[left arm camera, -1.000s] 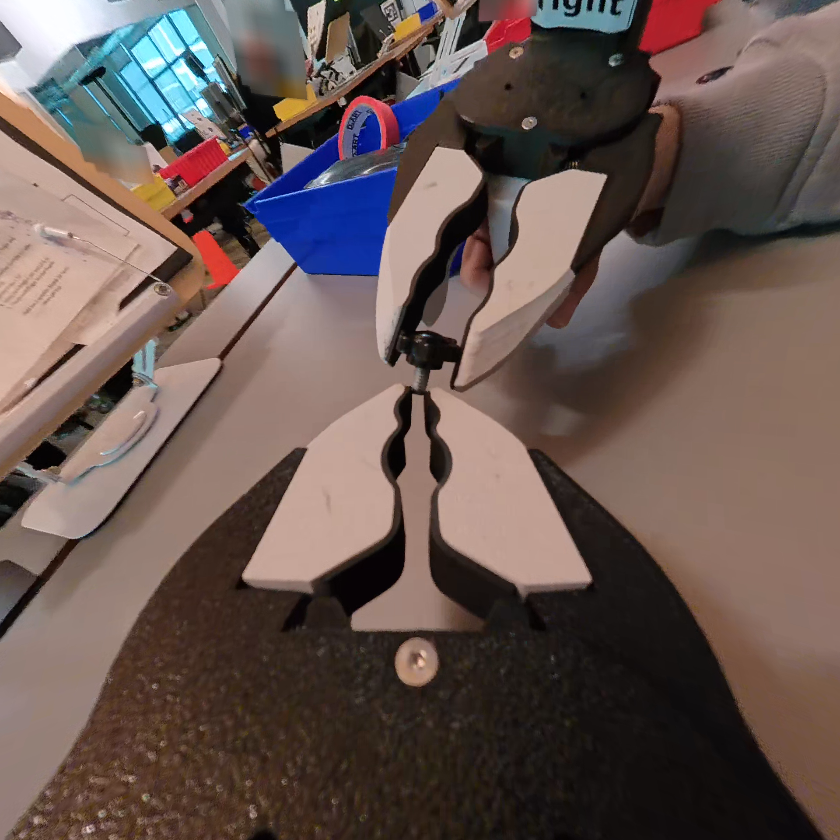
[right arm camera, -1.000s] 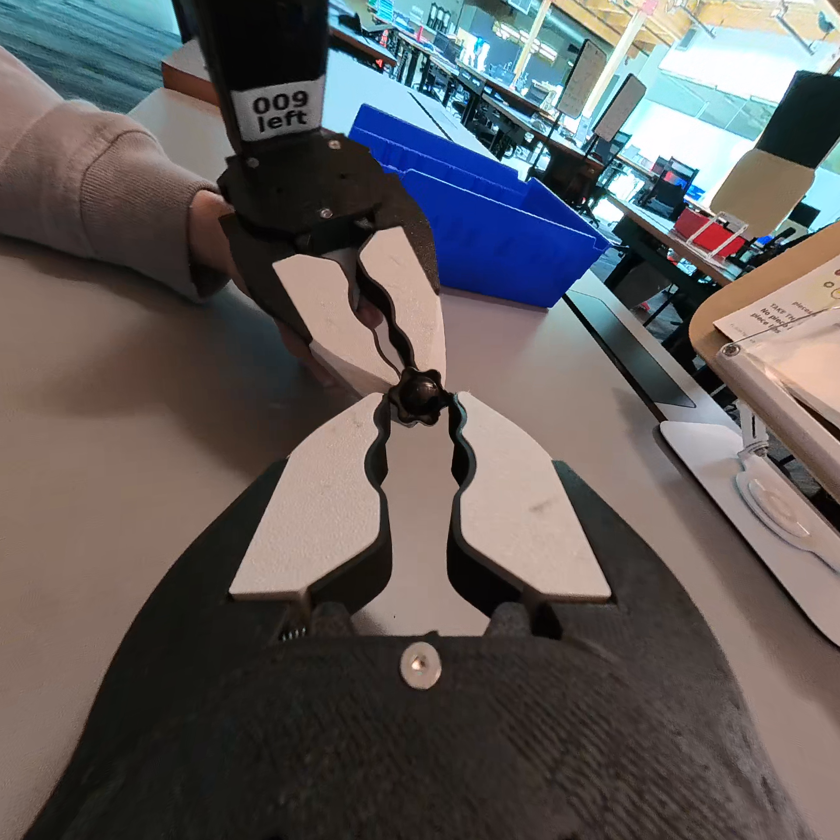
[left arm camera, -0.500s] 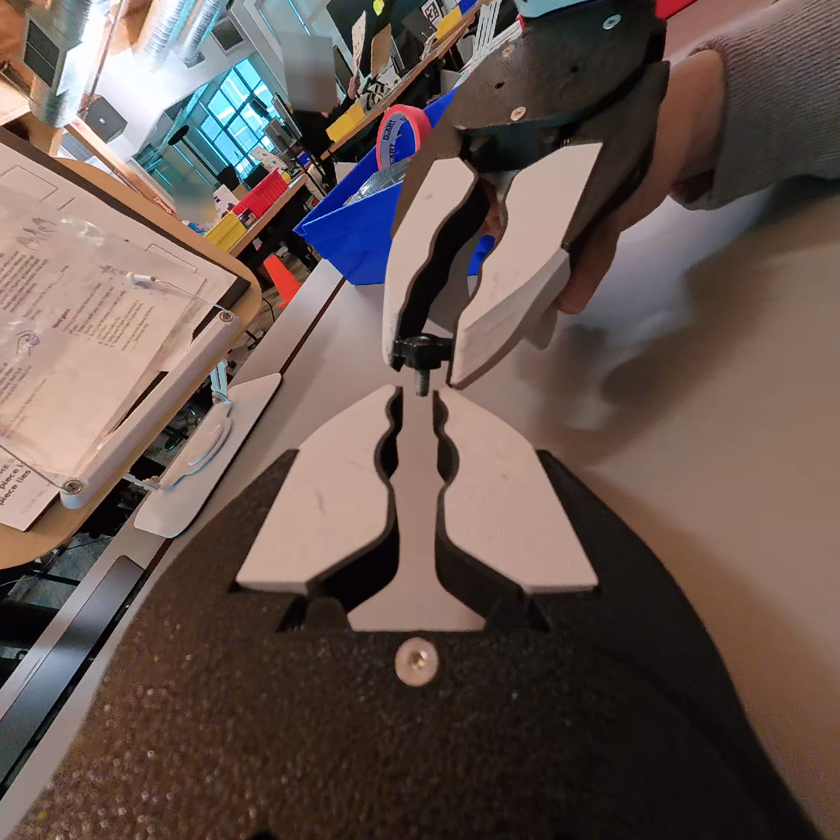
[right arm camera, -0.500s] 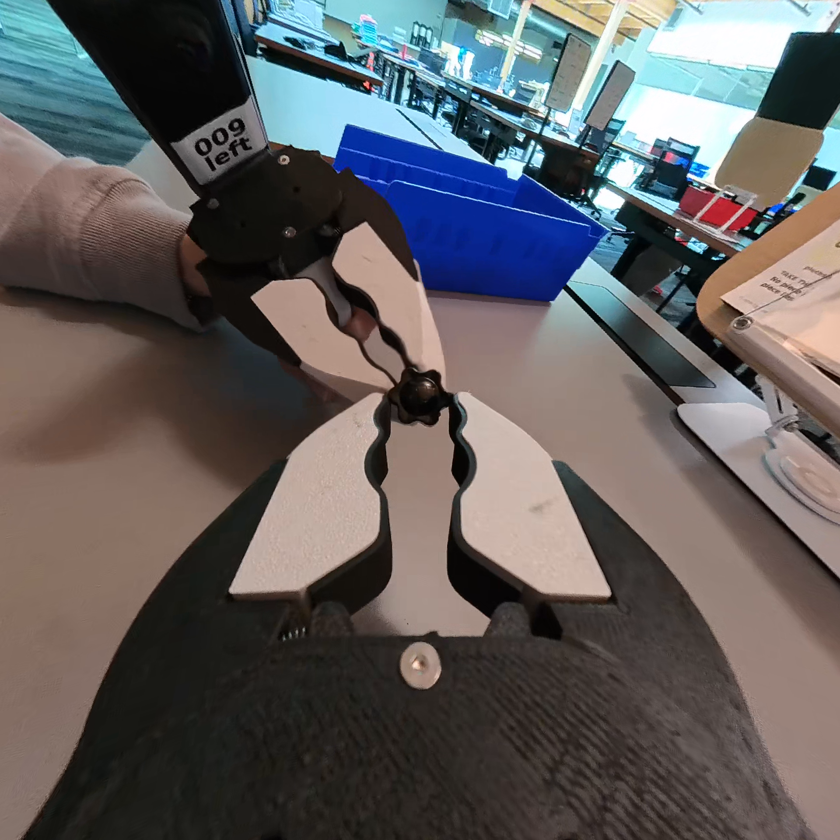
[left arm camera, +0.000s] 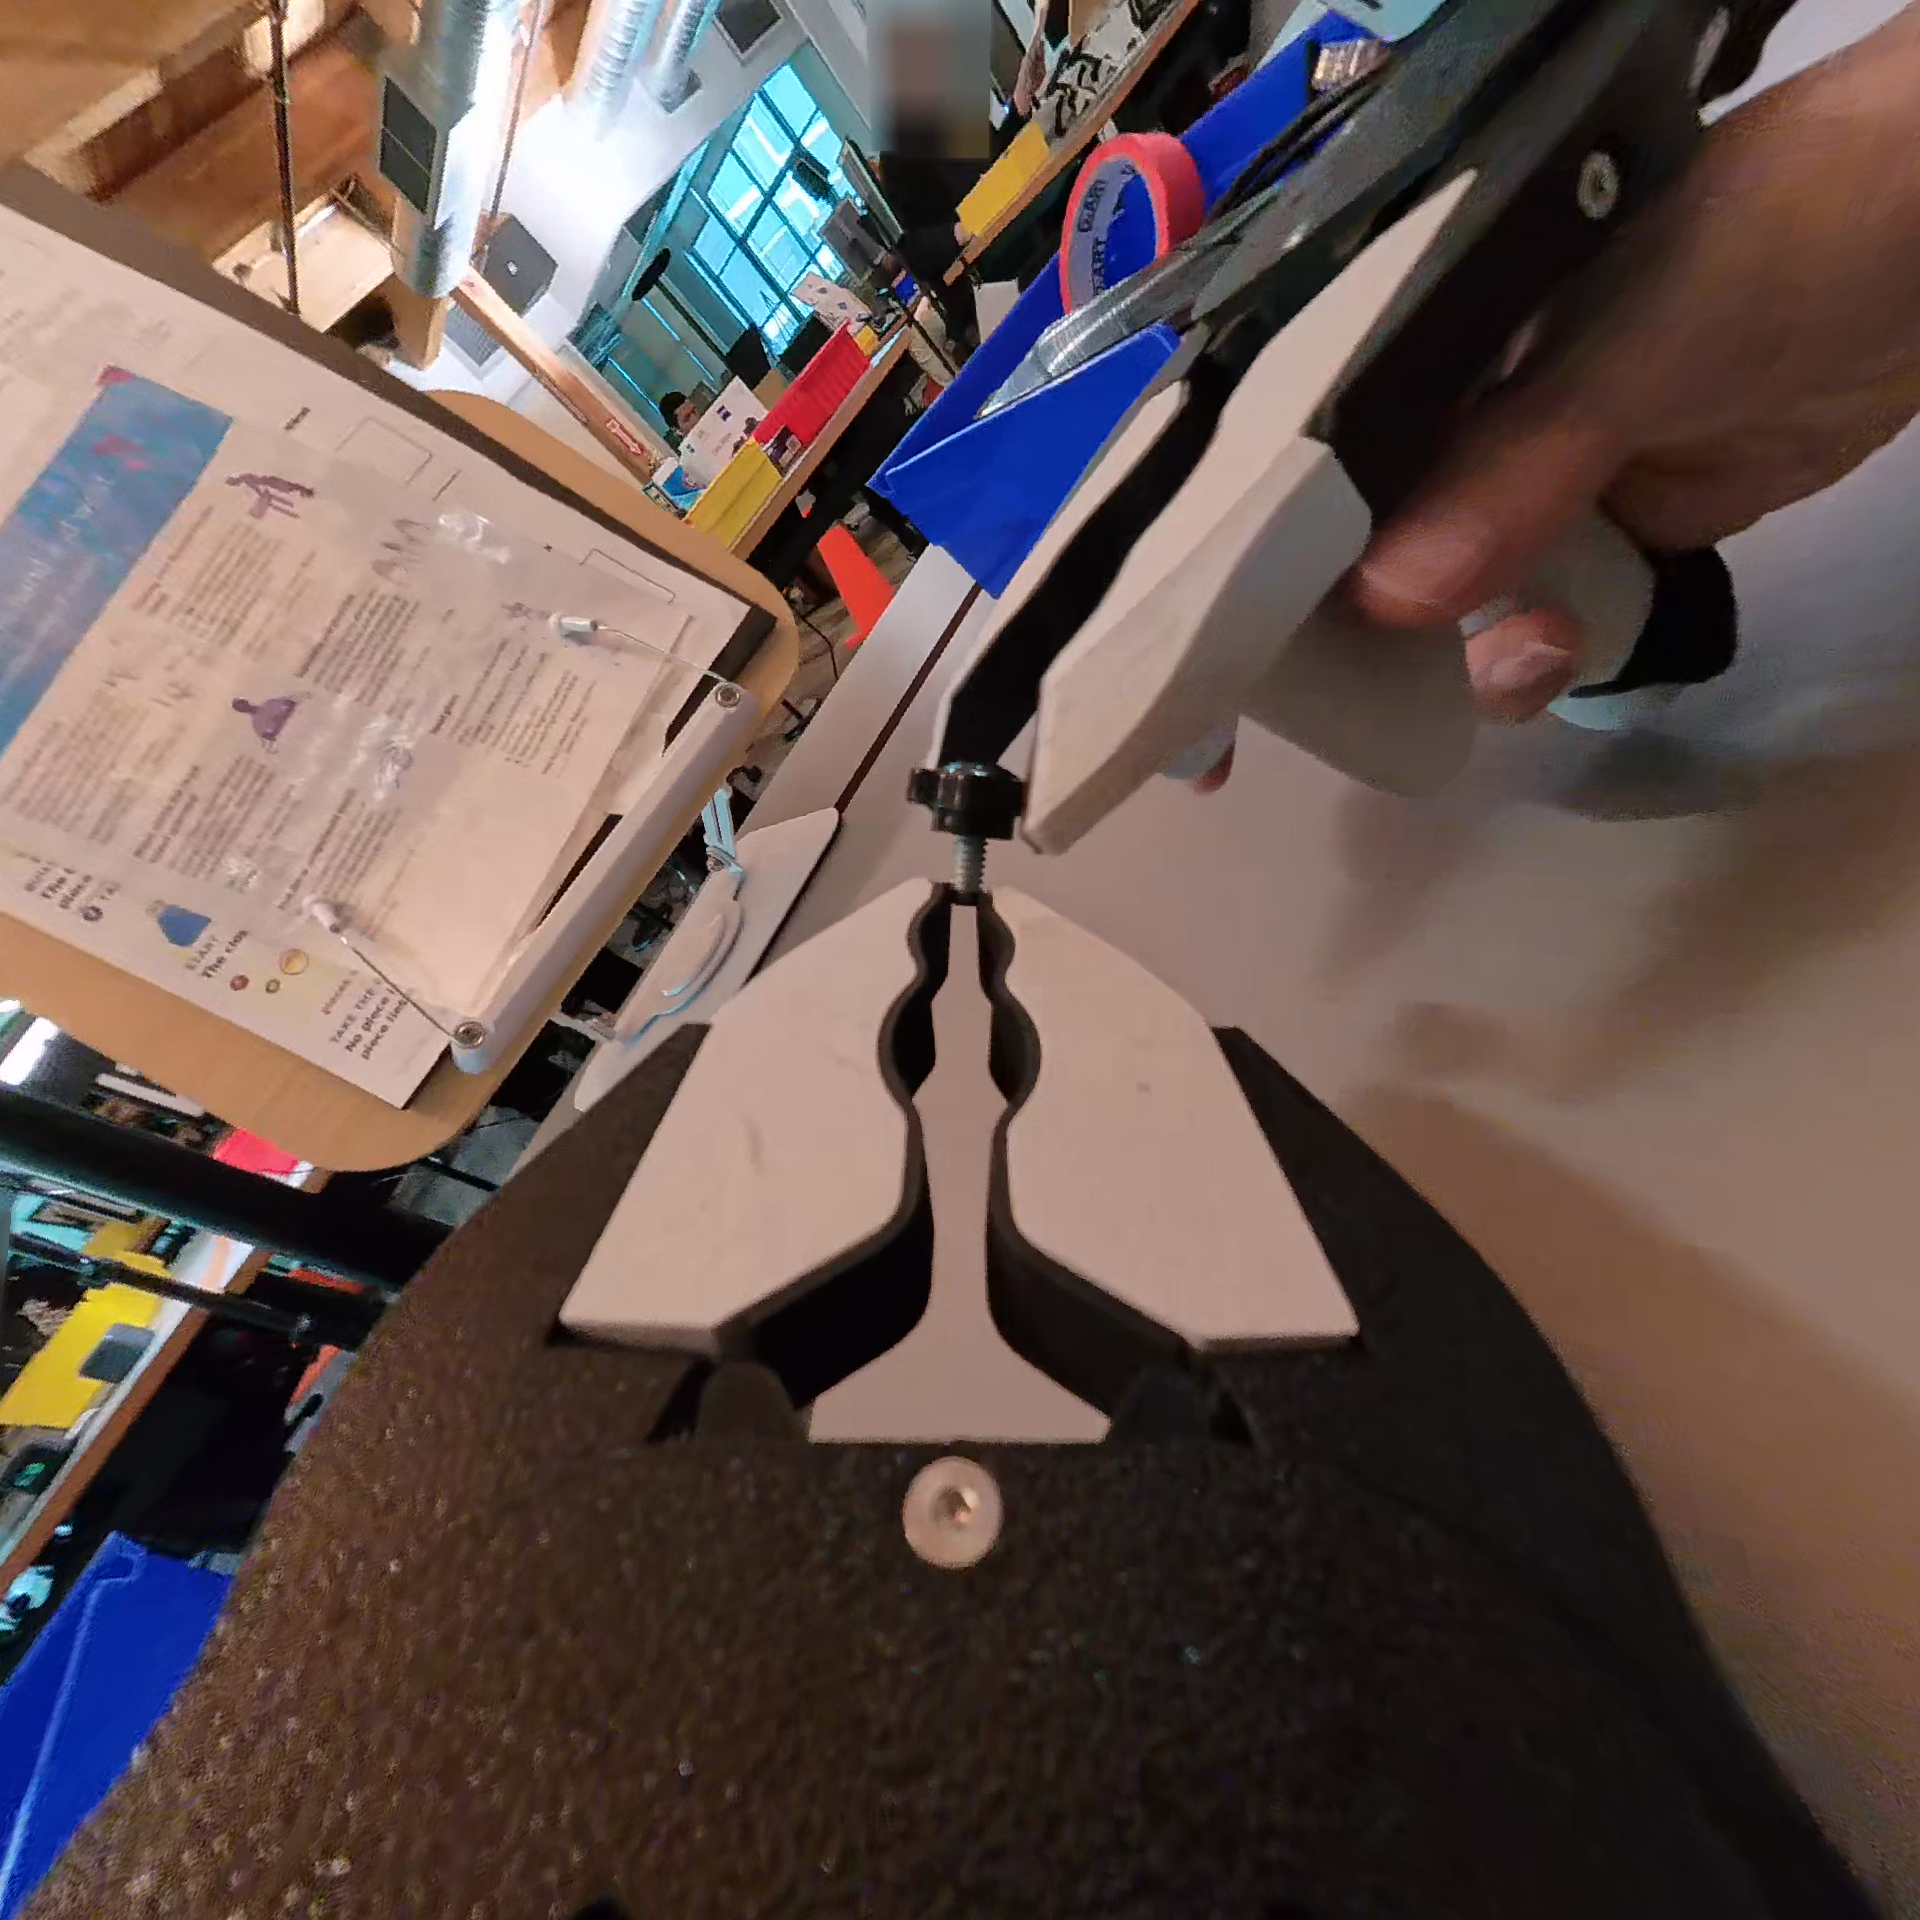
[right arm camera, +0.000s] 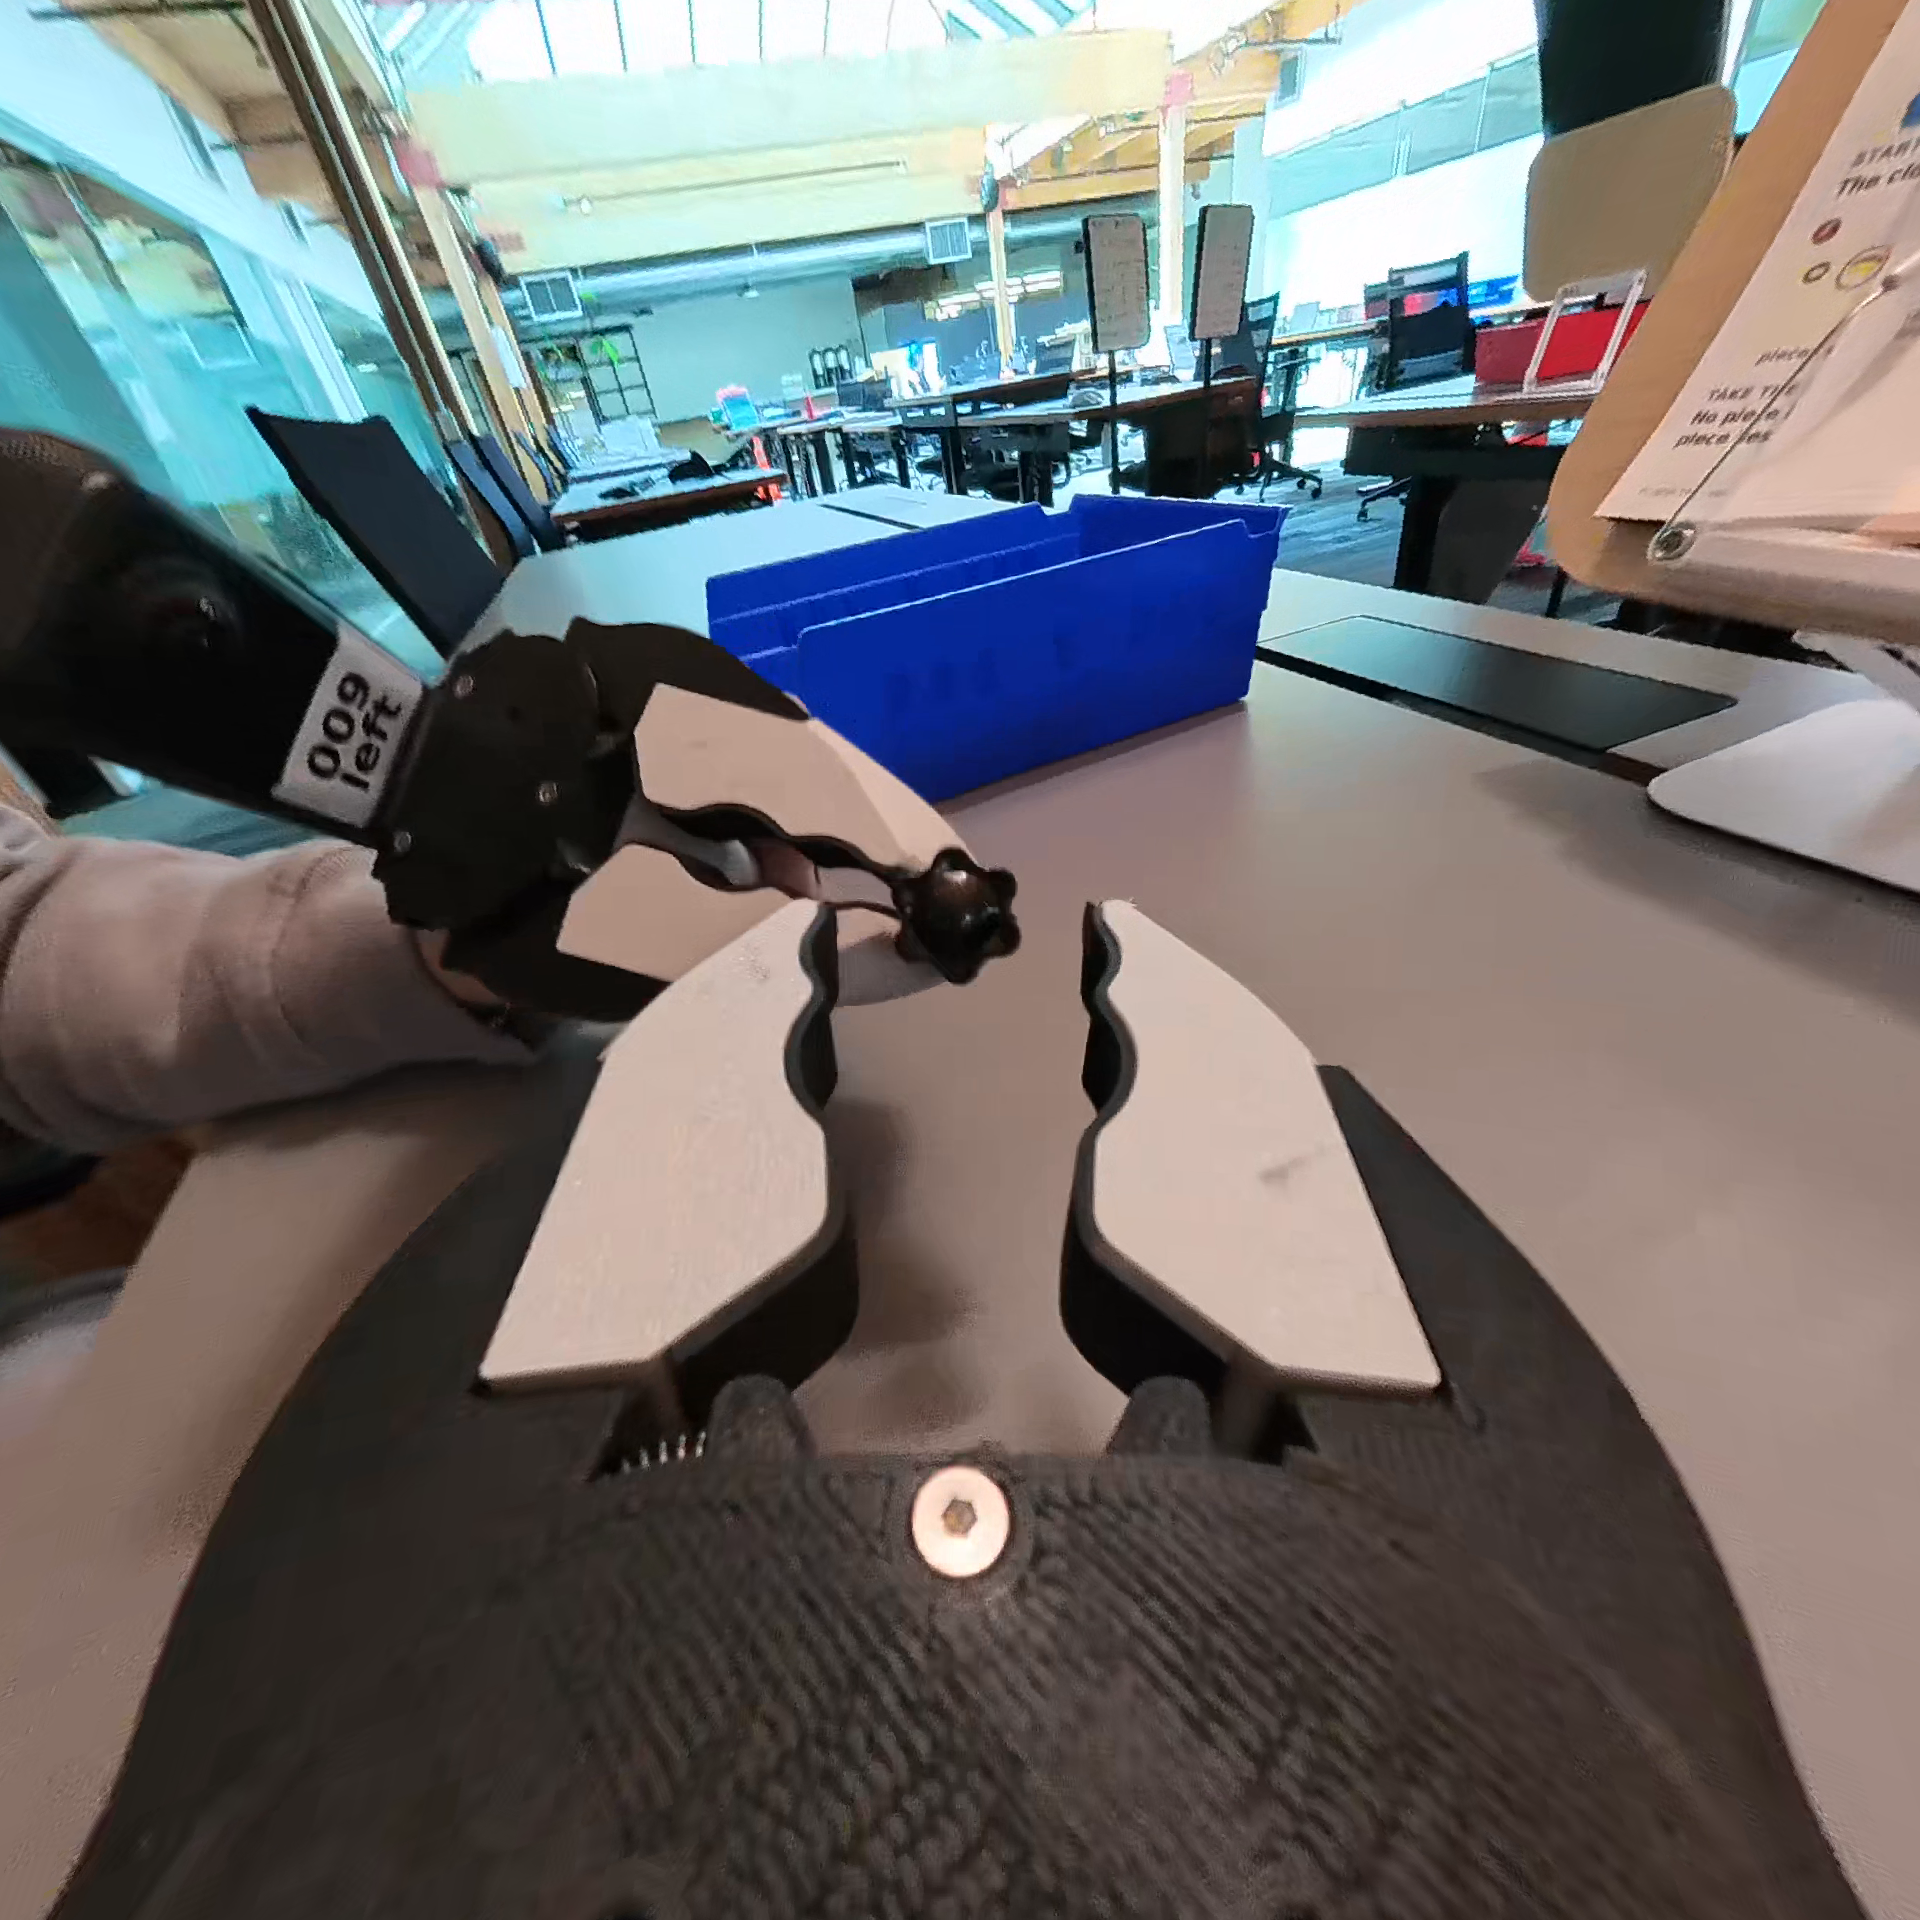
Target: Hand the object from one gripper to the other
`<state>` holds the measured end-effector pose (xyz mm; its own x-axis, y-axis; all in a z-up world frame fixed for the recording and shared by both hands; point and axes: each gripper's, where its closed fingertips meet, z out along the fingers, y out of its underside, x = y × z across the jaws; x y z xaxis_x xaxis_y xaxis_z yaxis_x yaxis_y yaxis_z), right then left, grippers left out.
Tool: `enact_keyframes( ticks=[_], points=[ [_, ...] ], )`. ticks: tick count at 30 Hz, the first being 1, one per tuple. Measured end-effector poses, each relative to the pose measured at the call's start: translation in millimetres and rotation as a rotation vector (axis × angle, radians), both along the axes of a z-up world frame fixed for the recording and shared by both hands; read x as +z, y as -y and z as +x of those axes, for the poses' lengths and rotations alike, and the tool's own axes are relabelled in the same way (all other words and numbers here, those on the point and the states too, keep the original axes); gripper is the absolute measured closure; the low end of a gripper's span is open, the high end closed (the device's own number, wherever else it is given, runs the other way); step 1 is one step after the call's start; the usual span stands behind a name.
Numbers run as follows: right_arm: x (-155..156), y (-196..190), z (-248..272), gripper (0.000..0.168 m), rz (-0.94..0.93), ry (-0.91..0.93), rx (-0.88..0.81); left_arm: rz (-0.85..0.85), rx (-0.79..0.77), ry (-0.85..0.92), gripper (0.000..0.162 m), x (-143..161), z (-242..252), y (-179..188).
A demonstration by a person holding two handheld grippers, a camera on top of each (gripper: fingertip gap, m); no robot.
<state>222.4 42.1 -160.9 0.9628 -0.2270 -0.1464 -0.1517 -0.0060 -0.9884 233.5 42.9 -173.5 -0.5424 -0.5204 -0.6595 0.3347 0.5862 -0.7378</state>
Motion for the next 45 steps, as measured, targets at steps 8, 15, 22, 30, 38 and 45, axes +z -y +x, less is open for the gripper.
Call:
enact_keyframes(
  ticks=[8,15,22,30,38,45],
  points=[
    [-2.0,-4.3,-2.4,0.127,-0.013,-0.017,-0.016,0.026,0.018,0.029,0.157,-0.3,0.3,0.4],
    [-2.4,-2.7,1.3,0.144,-0.012,-0.072,-0.032,0.070,0.032,0.062,0.157,-2.3,0.5,1.2],
    [-7.3,4.7,-10.2,0.144,-0.203,0.258,0.079,0.037,-0.070,-0.012,0.149,-9.0,-7.2,9.4],
    [-35.5,22.9,-38.9,0.143,-0.539,1.011,0.283,0.050,-0.322,-0.169,0.140,-27.5,-36.4,30.6],
    [-36.9,21.8,-48.9,0.144,-0.516,1.048,0.335,0.032,-0.434,-0.267,0.145,-31.2,-50.4,33.6],
    [-32.1,20.0,-38.1,0.144,-0.482,0.961,0.243,0.051,-0.366,-0.249,0.155,-30.3,-41.4,31.2]
  ],
)
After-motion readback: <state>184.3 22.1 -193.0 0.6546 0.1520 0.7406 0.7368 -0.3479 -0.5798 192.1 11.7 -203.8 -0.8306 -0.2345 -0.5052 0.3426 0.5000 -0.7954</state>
